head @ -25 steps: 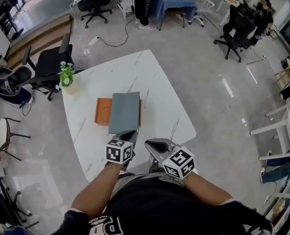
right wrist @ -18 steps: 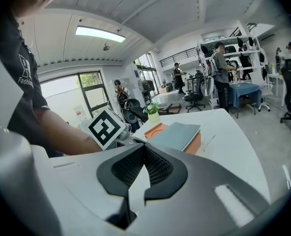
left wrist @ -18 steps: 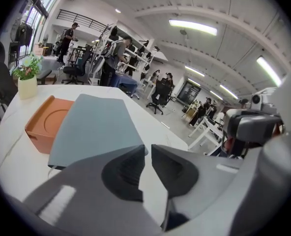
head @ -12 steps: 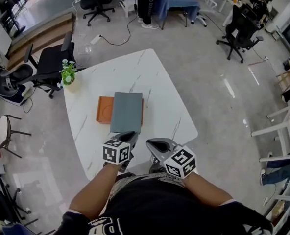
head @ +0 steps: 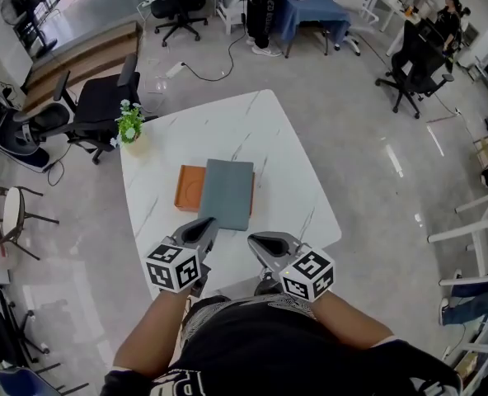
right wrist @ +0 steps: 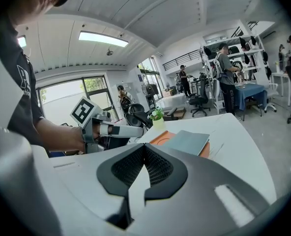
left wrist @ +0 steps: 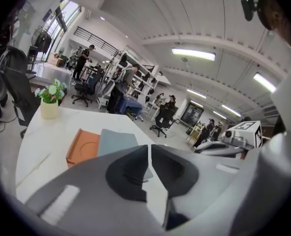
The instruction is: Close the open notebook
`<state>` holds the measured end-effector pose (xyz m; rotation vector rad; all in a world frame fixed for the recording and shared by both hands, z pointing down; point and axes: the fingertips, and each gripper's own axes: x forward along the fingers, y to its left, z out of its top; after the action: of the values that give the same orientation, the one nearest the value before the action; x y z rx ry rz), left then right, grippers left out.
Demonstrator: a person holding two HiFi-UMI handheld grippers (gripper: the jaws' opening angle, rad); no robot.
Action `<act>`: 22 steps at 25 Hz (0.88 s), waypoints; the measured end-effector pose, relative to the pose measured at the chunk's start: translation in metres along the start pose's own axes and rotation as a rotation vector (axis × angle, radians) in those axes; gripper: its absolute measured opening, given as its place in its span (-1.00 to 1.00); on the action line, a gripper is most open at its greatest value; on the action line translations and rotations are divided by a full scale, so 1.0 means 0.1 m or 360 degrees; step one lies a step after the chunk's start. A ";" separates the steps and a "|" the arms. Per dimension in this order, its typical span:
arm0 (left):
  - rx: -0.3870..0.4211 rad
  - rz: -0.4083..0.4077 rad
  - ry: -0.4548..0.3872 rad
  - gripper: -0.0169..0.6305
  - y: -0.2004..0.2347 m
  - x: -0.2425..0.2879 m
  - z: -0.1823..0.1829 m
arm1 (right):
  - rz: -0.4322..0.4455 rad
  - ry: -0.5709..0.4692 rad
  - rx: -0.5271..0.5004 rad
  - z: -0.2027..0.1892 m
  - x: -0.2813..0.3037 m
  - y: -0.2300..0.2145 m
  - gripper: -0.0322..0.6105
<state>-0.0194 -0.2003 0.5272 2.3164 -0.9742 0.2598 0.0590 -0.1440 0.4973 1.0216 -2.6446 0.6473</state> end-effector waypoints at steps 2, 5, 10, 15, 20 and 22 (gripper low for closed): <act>0.0014 0.0050 -0.0022 -0.72 0.05 -0.15 0.05 | 0.0010 -0.0009 -0.0008 0.04 0.03 0.02 -0.90; 0.0027 0.0104 -0.0030 -0.75 0.11 -0.35 0.02 | 0.0028 -0.0020 -0.0023 0.08 0.07 0.05 -0.90; 0.0105 0.0162 0.0024 -0.77 0.18 -0.55 -0.16 | 0.0056 -0.0026 -0.0048 0.09 0.16 0.08 -0.90; 0.0172 0.0240 0.0055 -0.77 0.27 -0.71 -0.28 | 0.0051 0.0029 -0.0111 0.03 0.23 0.09 -0.90; 0.0129 0.0261 0.0043 -0.77 0.32 -0.80 -0.36 | 0.0059 0.0097 -0.0175 -0.06 0.34 0.14 -0.90; 0.0116 0.0249 0.0052 -0.77 0.31 -0.80 -0.41 | 0.0055 0.0118 -0.0190 -0.09 0.39 0.14 -0.90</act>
<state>-0.0960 -0.1456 0.5424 2.2963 -1.1486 0.4021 0.0216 -0.1529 0.5145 0.9031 -2.6070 0.5170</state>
